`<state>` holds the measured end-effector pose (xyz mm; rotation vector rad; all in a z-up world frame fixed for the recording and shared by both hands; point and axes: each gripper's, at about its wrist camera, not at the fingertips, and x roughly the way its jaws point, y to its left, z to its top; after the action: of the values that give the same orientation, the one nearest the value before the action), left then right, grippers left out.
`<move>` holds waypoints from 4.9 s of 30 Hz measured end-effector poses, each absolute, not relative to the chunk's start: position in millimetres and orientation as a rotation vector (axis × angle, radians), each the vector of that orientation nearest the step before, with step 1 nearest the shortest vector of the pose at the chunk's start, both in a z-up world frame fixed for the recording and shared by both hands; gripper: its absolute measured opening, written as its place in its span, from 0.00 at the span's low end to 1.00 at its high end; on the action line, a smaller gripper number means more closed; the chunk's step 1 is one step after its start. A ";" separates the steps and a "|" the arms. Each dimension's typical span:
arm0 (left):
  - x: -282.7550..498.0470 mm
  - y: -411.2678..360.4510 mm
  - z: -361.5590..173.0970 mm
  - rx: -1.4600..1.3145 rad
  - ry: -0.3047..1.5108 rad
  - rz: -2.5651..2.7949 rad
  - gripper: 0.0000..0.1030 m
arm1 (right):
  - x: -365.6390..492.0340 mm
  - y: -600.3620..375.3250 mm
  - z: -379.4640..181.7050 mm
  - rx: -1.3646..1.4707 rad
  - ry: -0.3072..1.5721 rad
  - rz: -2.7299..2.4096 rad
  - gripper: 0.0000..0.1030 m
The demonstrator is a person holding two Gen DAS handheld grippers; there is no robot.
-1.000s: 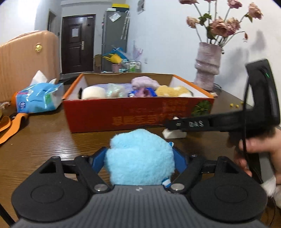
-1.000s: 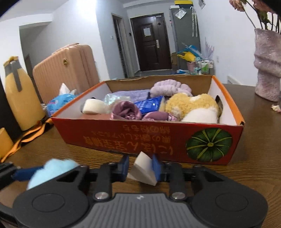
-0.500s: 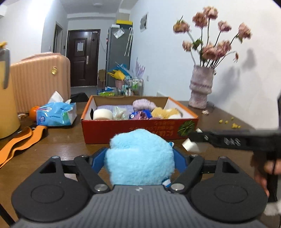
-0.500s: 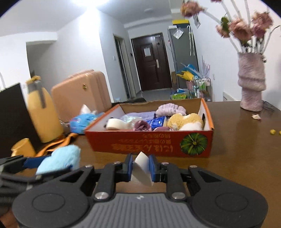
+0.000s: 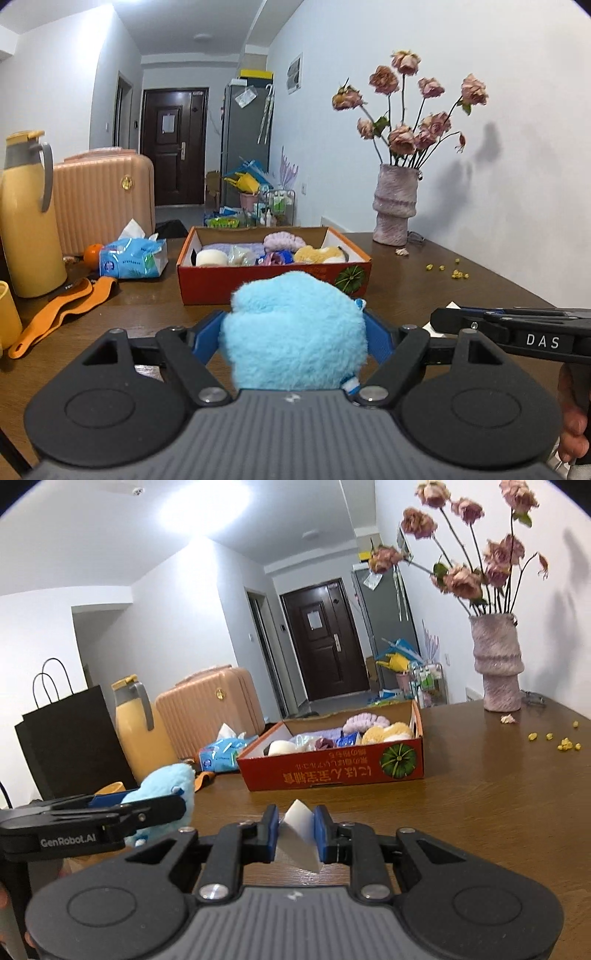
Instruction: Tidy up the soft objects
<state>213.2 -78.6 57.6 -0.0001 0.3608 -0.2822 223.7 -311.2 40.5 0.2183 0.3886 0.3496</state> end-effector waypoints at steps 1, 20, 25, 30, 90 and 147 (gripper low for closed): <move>210.1 -79.1 59.2 0.002 0.355 -0.284 0.77 | 219.7 -312.4 42.2 0.217 0.383 0.350 0.19; 217.6 -75.8 66.5 -0.010 0.319 -0.276 0.77 | 221.2 -315.1 57.2 0.170 0.321 0.320 0.19; 265.8 -76.4 73.6 -0.026 0.301 -0.317 0.77 | 263.0 -320.5 73.3 0.126 0.299 0.325 0.19; 356.5 -83.3 85.1 -0.052 0.335 -0.310 0.77 | 341.6 -324.6 95.1 0.070 0.295 0.343 0.20; 335.5 -20.2 149.8 -0.030 0.148 -0.102 1.00 | 329.1 -302.7 160.2 -0.073 0.104 0.155 0.92; 32.6 2.6 23.3 0.042 0.194 0.002 1.00 | 39.7 -248.1 11.2 0.029 0.159 0.162 1.00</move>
<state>32.6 2.6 23.3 0.0417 0.1939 0.0018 39.7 -248.1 11.2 0.0293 0.1593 0.1617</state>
